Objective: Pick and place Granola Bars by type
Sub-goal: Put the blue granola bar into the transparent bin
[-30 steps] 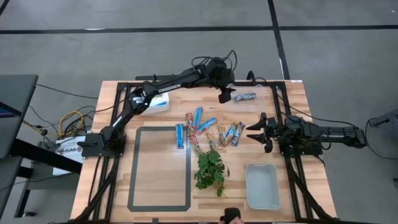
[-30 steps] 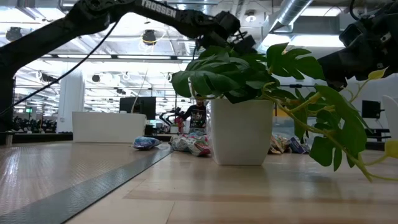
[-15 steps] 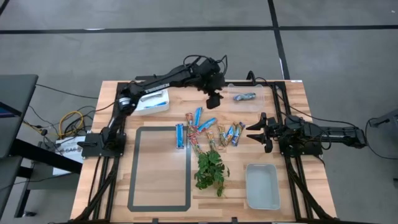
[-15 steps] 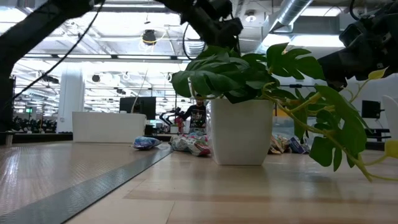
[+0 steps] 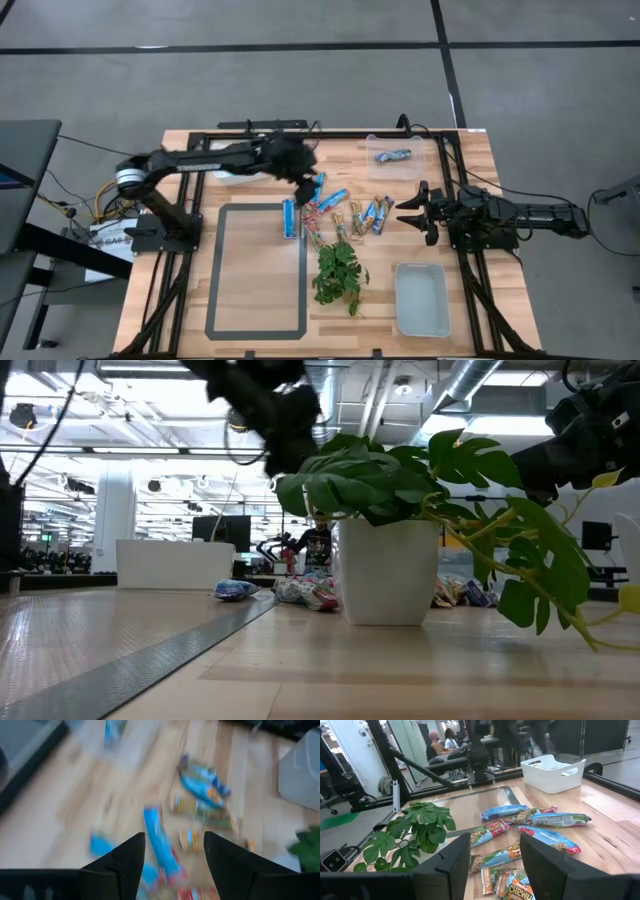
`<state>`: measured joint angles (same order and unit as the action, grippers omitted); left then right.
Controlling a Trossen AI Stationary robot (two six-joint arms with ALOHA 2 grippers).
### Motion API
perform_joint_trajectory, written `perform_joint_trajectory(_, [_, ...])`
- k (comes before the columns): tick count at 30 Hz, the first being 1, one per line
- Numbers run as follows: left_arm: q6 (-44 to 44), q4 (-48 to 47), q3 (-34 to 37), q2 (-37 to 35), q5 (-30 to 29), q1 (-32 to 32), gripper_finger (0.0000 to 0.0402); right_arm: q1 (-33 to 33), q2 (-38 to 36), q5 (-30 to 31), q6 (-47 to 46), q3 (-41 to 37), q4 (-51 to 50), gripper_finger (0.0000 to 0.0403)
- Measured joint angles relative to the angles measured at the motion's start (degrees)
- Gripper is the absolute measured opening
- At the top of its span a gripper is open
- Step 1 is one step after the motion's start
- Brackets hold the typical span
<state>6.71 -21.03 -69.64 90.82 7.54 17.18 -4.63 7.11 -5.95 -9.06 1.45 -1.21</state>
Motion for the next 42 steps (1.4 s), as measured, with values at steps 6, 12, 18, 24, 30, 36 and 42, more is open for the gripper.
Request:
perform_joint_trajectory(6, [13.6,-2.2,10.9,-7.4,-2.5,-2.1,0.0196,0.0,0.0,0.0,0.0,0.0,0.0,0.0165])
perform_joint_trajectory(12, [24.8,-4.1,18.9,-11.4,-3.0,-5.2,0.0196,0.0,0.0,0.0,0.0,0.0,0.0,0.0166])
perform_joint_trajectory(18, [33.6,-4.0,24.8,-12.2,-4.6,-8.9,0.0196,0.0,0.0,0.0,0.0,0.0,0.0,0.0164])
perform_joint_trajectory(24, [44.7,-3.9,26.4,-12.2,-9.8,-11.7,0.0196,0.0,0.0,0.0,0.0,0.0,0.0,0.0165])
perform_joint_trajectory(30, [52.0,-3.5,26.5,-10.2,-10.8,-12.0,0.0196,0.0,0.0,0.0,0.0,0.0,0.0,0.0166])
perform_joint_trajectory(36, [55.1,3.2,26.5,-5.6,-8.3,-12.0,0.0196,0.0,0.0,0.0,0.0,0.0,0.0,0.0165])
perform_joint_trajectory(42, [56.1,8.6,26.4,-0.6,-8.2,-12.0,0.0196,0.0,0.0,0.0,0.0,0.0,0.0,0.0166])
